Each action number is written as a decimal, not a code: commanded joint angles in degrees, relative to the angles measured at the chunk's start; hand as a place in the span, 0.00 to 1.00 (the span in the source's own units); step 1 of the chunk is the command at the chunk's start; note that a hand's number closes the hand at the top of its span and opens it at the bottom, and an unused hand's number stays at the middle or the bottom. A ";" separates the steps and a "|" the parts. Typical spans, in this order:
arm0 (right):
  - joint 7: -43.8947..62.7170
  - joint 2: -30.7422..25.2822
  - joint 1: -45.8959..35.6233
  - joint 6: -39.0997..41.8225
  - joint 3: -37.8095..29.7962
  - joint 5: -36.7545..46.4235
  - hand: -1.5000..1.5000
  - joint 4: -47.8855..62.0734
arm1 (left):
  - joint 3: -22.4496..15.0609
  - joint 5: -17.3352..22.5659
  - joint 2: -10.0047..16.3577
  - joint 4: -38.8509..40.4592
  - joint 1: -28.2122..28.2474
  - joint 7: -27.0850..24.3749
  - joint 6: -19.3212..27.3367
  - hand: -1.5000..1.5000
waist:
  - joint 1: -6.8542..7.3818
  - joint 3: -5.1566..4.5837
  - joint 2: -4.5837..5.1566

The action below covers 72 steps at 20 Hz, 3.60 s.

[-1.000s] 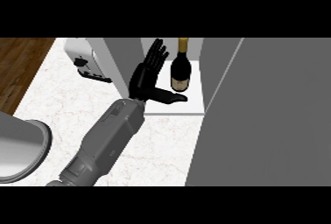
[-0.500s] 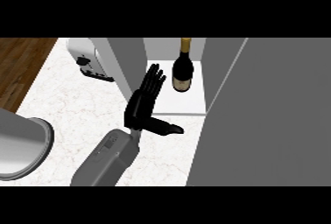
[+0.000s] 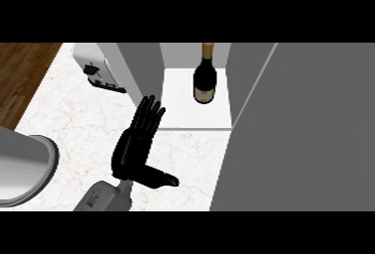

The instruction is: Pick up the wine, place it into the cabinet and close the cabinet

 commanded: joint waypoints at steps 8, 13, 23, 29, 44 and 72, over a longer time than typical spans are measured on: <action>4.65 -5.40 1.20 9.34 6.85 -3.87 0.00 -11.14 | 4.41 1.62 8.69 -10.06 10.72 -2.07 -5.35 0.00 | 0.25 -0.05 0.14; 1.56 -9.49 1.06 16.01 10.45 -3.32 1.00 -13.11 | 7.94 2.42 11.99 -10.03 12.16 -3.26 -7.89 0.00 | -0.47 -0.04 0.11; 7.29 -4.87 -5.73 14.65 14.82 -0.95 1.00 -13.06 | 18.15 9.12 19.65 -7.60 12.70 -1.36 -15.85 0.00 | -0.20 -0.16 0.53; 9.37 -1.04 -10.08 15.19 19.29 0.74 1.00 -9.83 | 21.13 12.19 22.85 -8.22 11.15 2.22 -17.96 0.00 | 0.19 -0.19 0.48; 15.04 9.62 -23.17 16.86 16.49 -5.28 1.00 -0.40 | 23.75 13.40 26.40 -5.55 11.46 2.51 -24.34 0.00 | 3.49 -0.45 1.24; 25.64 38.22 -79.54 4.55 -1.51 -18.05 1.00 53.93 | 31.15 14.43 27.72 0.23 13.53 2.83 -31.47 0.00 | 0.75 0.00 0.65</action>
